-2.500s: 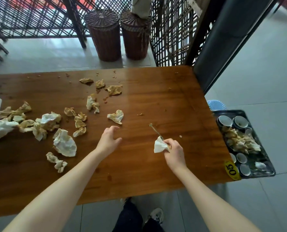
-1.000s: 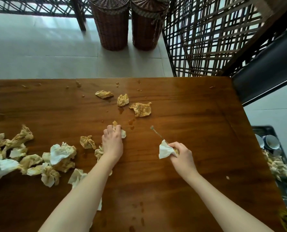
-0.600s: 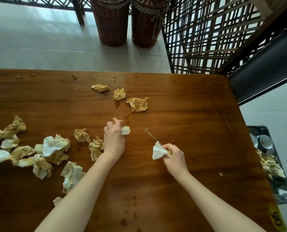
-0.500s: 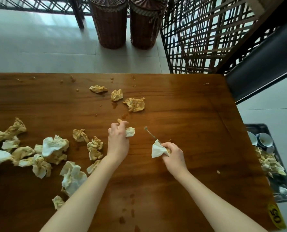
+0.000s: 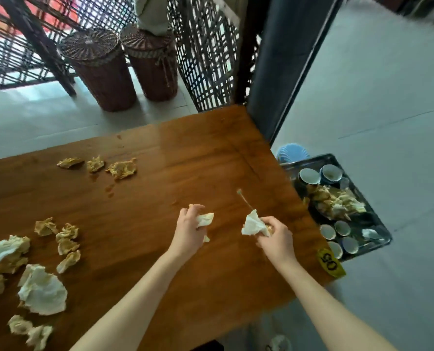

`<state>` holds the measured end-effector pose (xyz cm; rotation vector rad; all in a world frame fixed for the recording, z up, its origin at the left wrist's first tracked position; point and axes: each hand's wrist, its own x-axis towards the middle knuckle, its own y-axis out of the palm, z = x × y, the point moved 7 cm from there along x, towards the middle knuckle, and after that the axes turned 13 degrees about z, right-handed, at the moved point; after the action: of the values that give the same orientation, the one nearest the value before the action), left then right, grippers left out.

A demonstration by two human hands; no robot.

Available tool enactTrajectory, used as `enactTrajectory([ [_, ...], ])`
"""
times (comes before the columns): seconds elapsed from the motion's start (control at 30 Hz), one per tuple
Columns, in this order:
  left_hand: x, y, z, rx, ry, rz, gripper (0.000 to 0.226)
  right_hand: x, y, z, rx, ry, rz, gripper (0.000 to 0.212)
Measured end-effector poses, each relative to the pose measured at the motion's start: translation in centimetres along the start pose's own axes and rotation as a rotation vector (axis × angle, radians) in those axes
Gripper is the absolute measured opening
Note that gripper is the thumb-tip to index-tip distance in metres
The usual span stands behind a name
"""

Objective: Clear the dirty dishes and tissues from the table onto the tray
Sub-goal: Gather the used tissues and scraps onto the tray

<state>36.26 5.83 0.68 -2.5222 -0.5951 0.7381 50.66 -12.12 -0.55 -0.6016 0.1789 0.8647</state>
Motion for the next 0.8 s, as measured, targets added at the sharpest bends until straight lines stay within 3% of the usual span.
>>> enactTrajectory([
  [0.13, 0.5, 7.7, -5.3, -0.108, -0.012, 0.052, 0.045, -3.3, -7.7, -4.8, 0.130, 0.044, -0.053, 0.026],
  [0.33, 1.1, 18.0, -11.8, -0.605, -0.077, 0.102, 0.025, -7.3, -18.9, -12.1, 0.137, 0.090, -0.120, 0.018],
  [0.63, 2.4, 25.9, -20.5, -0.566, 0.011, 0.185, 0.001, -11.0, -29.0, -18.1, 0.168, 0.144, -0.248, 0.028],
  [0.8, 3.9, 29.3, -22.6, -0.725, -0.004, 0.314, 0.024, -11.2, -31.5, -20.4, 0.209, 0.168, -0.271, 0.027],
])
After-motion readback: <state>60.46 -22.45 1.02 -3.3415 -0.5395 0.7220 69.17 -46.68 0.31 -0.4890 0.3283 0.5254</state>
